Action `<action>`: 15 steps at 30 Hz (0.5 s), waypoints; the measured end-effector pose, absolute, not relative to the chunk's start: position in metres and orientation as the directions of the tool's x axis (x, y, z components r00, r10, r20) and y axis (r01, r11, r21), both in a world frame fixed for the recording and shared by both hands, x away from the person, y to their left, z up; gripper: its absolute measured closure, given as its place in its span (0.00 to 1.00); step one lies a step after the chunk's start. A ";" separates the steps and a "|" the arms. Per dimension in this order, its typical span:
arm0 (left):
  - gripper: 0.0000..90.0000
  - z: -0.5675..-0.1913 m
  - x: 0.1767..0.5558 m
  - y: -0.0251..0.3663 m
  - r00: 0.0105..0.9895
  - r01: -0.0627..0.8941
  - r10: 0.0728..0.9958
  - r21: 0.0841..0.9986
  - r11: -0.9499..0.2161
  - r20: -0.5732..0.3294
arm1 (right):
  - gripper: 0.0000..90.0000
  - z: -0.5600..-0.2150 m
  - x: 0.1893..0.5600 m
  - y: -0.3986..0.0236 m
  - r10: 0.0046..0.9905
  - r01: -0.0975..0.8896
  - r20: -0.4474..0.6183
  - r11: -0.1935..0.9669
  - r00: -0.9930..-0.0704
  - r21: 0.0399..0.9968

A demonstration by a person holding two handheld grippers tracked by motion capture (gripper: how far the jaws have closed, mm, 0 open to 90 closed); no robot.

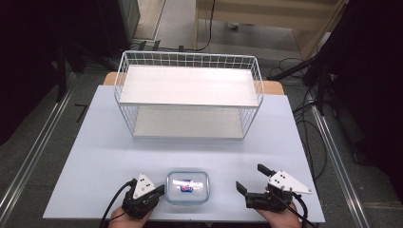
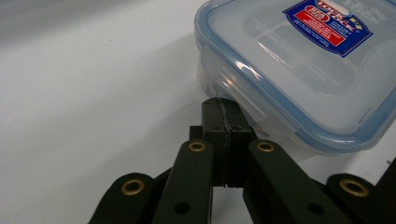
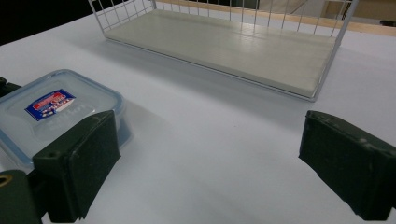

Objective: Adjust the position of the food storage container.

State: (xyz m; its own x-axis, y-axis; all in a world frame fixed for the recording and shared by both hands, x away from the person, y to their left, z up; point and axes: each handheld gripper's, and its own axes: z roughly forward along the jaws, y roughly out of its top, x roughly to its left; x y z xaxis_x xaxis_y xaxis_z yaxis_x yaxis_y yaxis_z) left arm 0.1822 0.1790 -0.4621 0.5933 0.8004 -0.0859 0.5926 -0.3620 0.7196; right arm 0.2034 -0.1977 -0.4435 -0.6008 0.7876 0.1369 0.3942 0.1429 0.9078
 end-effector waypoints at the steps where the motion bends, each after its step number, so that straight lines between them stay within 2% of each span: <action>1: 1.00 -0.462 0.183 0.177 0.593 0.592 0.800 0.721 -0.360 -0.088 | 0.05 -0.443 0.203 -0.198 0.787 0.395 0.137 0.143 -0.601 0.908; 15: 1.00 -0.465 0.189 0.150 0.623 0.573 0.775 0.737 -0.357 -0.109 | 0.05 -0.444 0.204 -0.199 0.786 0.396 0.141 0.141 -0.602 0.907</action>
